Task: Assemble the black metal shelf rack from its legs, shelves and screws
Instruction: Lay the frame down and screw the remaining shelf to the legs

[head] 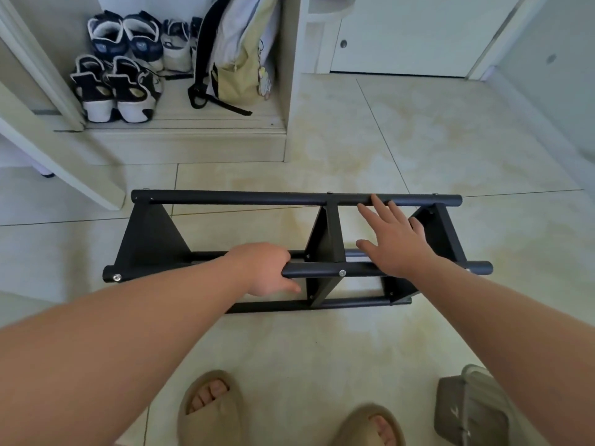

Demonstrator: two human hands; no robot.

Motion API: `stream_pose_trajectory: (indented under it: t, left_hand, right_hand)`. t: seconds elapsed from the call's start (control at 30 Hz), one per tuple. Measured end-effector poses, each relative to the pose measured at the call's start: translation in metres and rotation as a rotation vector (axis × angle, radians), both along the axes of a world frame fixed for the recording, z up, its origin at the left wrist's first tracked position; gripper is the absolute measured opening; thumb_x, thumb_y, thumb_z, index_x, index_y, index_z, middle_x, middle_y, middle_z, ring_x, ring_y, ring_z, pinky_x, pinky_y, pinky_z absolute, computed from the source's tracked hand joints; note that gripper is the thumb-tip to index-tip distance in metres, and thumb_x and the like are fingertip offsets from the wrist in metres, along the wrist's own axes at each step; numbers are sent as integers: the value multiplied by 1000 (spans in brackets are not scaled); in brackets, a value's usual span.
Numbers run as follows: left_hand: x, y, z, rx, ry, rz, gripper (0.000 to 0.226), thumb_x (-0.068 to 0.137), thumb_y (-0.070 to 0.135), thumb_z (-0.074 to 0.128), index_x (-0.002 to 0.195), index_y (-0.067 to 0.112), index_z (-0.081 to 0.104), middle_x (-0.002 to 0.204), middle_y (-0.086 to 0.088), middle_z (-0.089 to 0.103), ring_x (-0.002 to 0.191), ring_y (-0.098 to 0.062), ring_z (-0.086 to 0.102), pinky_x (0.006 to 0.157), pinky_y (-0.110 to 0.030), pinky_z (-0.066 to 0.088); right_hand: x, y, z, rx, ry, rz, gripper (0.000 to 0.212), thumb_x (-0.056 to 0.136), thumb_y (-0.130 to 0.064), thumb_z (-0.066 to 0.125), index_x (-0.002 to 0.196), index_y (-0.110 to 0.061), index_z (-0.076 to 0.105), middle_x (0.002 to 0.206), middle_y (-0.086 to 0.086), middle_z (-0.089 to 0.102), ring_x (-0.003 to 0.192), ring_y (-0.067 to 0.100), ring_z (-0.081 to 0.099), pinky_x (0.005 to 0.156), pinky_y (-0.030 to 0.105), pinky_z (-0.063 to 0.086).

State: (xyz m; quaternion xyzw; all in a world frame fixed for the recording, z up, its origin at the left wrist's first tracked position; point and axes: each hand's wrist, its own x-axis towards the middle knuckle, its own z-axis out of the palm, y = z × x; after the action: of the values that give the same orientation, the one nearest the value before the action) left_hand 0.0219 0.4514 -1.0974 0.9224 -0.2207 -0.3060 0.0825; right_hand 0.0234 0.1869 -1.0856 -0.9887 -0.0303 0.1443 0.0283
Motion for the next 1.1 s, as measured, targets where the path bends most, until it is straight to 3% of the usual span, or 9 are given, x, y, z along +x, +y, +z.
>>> stream_pose_trajectory:
  t: [0.3, 0.47, 0.63, 0.8, 0.97, 1.1]
  left_hand:
    - [13, -15, -7, -107, -209, 126, 47, 81, 71, 61, 72, 24, 58, 66, 3, 59, 60, -16, 57, 52, -28, 35]
    - [21, -20, 1, -182, -269, 262, 49, 78, 70, 64, 69, 22, 57, 62, 3, 58, 56, -17, 57, 50, -28, 35]
    - [25, -24, 21, -304, -292, 369, 41, 79, 60, 64, 63, 23, 55, 52, 6, 53, 47, -14, 55, 48, -25, 36]
    - [27, -38, 44, -484, -267, 449, 31, 84, 42, 68, 67, 18, 59, 54, 5, 50, 50, -16, 53, 49, -25, 40]
    - [38, -37, 68, -729, -144, 584, 42, 83, 32, 74, 58, 21, 42, 48, 9, 39, 39, -7, 37, 47, -25, 31]
    - [37, -35, 74, -893, 27, 692, 39, 86, 24, 72, 61, 14, 45, 43, 3, 39, 35, -13, 35, 40, -25, 31]
  right_hand:
    - [-28, -40, 10, 19, -11, -323, 58, 103, -57, 26, 158, -39, 21, 169, -9, 5, 156, 20, -2, 122, 58, -1]
    - [-34, -60, 17, 83, -97, -390, 62, 104, -57, 29, 160, -37, 10, 170, -5, -2, 156, 23, -6, 123, 55, -2]
    - [-33, -68, 24, 187, -108, -502, 65, 104, -58, 29, 161, -34, 8, 170, -3, 0, 156, 24, -2, 124, 52, 8]
    - [-35, -73, 30, 378, -154, -613, 68, 104, -53, 38, 161, -31, 10, 170, -5, 3, 156, 22, 1, 124, 52, 11]
    - [-38, -88, 30, 540, -225, -777, 78, 102, -50, 48, 162, -24, 5, 170, 0, 4, 156, 24, 4, 124, 52, 15]
    - [-41, -97, 30, 672, -252, -894, 78, 102, -50, 49, 162, -24, 7, 168, 2, 18, 152, 29, 24, 117, 46, 29]
